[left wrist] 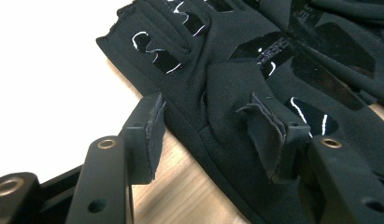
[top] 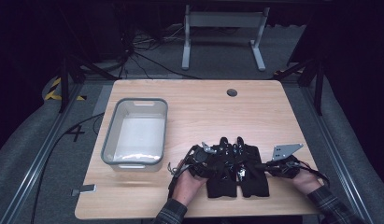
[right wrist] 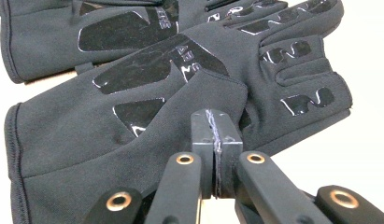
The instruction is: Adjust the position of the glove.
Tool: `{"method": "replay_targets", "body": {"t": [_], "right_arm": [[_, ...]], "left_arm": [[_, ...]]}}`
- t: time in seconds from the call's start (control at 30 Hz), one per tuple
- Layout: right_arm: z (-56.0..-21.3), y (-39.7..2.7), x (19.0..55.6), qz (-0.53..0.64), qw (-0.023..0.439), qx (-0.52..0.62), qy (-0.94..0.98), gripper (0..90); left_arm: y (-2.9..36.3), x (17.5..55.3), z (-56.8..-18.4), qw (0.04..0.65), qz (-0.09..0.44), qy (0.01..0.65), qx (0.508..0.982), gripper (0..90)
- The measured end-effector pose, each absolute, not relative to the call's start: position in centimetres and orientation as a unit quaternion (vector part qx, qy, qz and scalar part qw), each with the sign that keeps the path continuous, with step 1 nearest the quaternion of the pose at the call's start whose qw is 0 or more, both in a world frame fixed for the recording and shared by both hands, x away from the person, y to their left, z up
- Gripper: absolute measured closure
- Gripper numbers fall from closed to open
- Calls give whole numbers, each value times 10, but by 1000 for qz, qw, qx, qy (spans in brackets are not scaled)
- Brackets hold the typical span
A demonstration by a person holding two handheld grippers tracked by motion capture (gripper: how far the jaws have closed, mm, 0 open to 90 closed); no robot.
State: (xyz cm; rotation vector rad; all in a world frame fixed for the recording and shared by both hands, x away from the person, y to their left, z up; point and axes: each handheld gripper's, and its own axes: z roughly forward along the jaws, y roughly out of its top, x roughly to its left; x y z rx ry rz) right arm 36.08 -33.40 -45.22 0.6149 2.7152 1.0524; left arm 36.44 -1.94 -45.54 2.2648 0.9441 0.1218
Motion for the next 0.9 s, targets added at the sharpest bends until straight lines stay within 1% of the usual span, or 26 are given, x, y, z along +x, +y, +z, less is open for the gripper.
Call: {"method": "replay_targets", "body": {"t": [0.07,0.13,0.17,0.2,0.23,0.33,0.37,0.4,0.43,0.53,0.7,0.9], "right_arm": [[-452,-334,361,352,82,206,909,900],[-452,-334,360,351,83,205,910,900],[-452,-334,360,351,83,205,910,900],[-452,-334,360,351,83,205,910,900],[-452,-334,360,351,83,205,910,900],[-452,-334,360,351,83,205,910,900],[-452,-334,360,351,83,205,910,900],[-452,-334,360,351,83,205,910,900],[-452,-334,360,351,83,205,910,900],[-452,-334,360,351,83,206,910,900],[-452,-334,360,351,82,205,910,900],[-452,-334,360,351,83,205,910,900]], "left_arm": [[-20,364,-455,332,52,364,869,435],[-19,364,-455,331,52,367,868,433],[-19,364,-456,333,55,366,867,444],[-19,364,-456,333,55,366,867,473],[-19,363,-456,333,58,364,868,473],[-21,362,-456,333,63,363,868,619],[-21,362,-456,335,59,364,867,701],[-21,362,-456,335,59,364,867,732],[-20,363,-456,339,52,364,866,732],[-20,362,-453,345,45,373,860,795],[-13,362,-446,364,30,382,849,797],[-8,360,-438,386,26,384,838,800]]}}
